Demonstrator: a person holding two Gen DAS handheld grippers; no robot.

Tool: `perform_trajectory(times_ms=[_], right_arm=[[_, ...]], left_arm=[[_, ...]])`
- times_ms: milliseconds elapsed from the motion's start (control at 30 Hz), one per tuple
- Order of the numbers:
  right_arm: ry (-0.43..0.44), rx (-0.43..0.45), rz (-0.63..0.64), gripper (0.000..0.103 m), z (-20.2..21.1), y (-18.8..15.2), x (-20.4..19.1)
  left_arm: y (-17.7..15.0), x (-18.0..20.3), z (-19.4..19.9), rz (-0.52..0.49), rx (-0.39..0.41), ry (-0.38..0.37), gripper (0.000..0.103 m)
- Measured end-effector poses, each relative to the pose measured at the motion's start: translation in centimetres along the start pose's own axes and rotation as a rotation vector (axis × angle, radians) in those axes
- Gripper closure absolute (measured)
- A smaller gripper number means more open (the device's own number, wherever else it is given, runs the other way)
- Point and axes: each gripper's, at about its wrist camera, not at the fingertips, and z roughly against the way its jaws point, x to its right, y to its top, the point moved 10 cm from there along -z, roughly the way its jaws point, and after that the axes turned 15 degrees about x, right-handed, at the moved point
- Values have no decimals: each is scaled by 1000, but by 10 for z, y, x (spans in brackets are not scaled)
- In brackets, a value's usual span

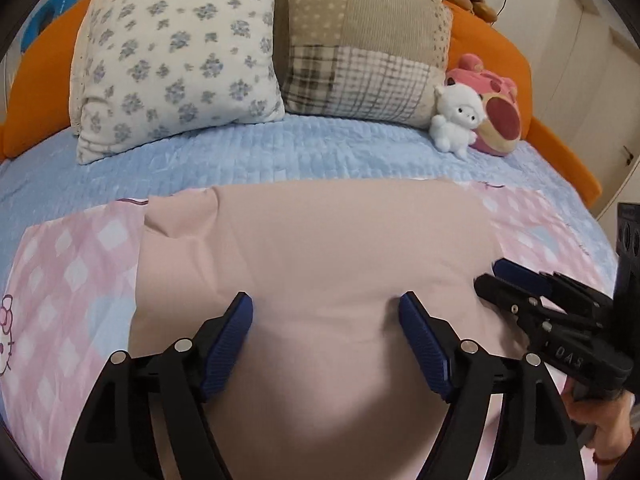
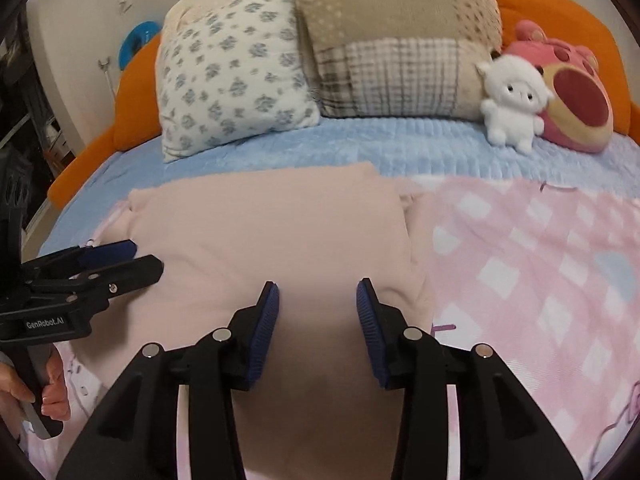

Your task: Fold large clothes

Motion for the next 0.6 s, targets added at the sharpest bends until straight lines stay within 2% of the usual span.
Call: perform_trajectory(times_ms=[100, 167, 233, 267, 300, 333, 367, 433, 467, 533, 600], right_arm=[[-41, 25, 76, 62, 0, -7, -3], [-27, 7, 42, 62, 2, -4, -1], [40, -35, -56, 57, 13, 5, 5], [67, -44, -116, 49, 24, 11, 10], [102, -42, -185, 34, 38, 17, 14], [151, -33, -287, 19, 57, 24, 22], [185, -31, -373, 16, 72, 27, 30], [278, -82, -560, 13, 95, 23, 42], [327, -135, -671, 13, 104, 13, 47], [361, -211, -796, 13, 110, -6, 50], [349, -266, -853, 13, 110, -29, 51]], left_arm=[[-2, 2, -7, -37, -11, 51, 21], [2, 1, -2, -15, -32, 38, 21], [8, -3, 17, 29, -53, 5, 23], [11, -7, 30, 54, -59, -6, 23], [15, -13, 51, 83, -51, -34, 21], [18, -20, 73, 109, -38, -57, 14], [19, -25, 87, 126, -30, -63, 11], [10, -42, 116, 201, -50, -103, 8], [1, -50, 123, 248, -77, -117, 8], [-28, -67, 131, 351, -134, -121, 8], [-57, -79, 126, 392, -188, -102, 8]])
